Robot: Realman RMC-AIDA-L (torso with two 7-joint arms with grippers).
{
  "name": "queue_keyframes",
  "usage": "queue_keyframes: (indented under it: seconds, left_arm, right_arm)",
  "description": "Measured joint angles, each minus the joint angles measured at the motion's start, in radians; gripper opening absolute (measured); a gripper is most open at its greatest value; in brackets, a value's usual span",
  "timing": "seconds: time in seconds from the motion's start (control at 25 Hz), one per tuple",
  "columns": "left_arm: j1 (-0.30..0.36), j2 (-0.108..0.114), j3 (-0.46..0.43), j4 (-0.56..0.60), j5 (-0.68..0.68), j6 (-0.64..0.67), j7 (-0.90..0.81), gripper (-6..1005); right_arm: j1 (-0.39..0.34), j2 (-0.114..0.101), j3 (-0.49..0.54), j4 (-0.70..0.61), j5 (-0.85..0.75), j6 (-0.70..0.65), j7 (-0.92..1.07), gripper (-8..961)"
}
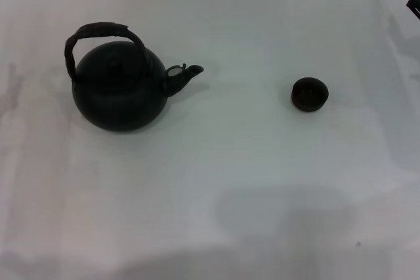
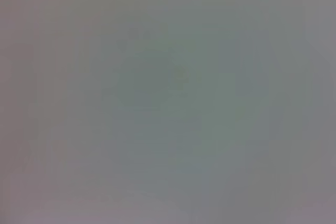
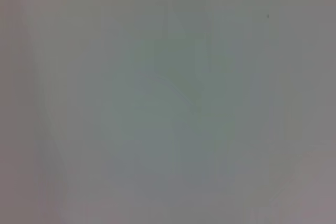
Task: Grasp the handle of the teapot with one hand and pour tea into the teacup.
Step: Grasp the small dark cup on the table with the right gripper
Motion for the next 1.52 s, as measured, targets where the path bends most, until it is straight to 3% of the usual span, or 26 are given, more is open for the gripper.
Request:
queue_keyframes:
  seconds: [0.92, 1.04, 1.16, 1.2, 1.4, 1.52]
  left_arm:
    - [0.003, -0.003, 0.000, 0.000, 0.003, 0.000, -0.001, 847]
    - [0.003, -0.003, 0.000, 0.000, 0.003, 0.000, -0.002, 847]
    - [0.003, -0.003, 0.001, 0.000, 0.003, 0.000, -0.002, 847]
    - [0.004, -0.003, 0.001, 0.000, 0.003, 0.001, -0.002, 847]
    - [0.005, -0.003, 0.002, 0.000, 0.003, 0.001, -0.002, 847]
    - [0.005, -0.003, 0.001, 0.000, 0.003, 0.001, -0.002, 846]
  right_arm:
    - [-0.003, 0.000, 0.000, 0.001, 0.000, 0.010, 0.024, 833]
    - [0.005, -0.003, -0.023, -0.011, -0.013, 0.018, 0.185, 832]
    - [-0.005, -0.018, -0.133, -0.129, -0.076, 0.020, 0.495, 831]
    - [-0.005, -0.018, -0.133, -0.129, -0.076, 0.020, 0.495, 831]
    - [-0.048, -0.048, -0.277, -0.393, -0.265, 0.075, 0.777, 830]
    - [-0.043, -0.072, -0.298, -0.518, -0.443, 0.149, 0.913, 829]
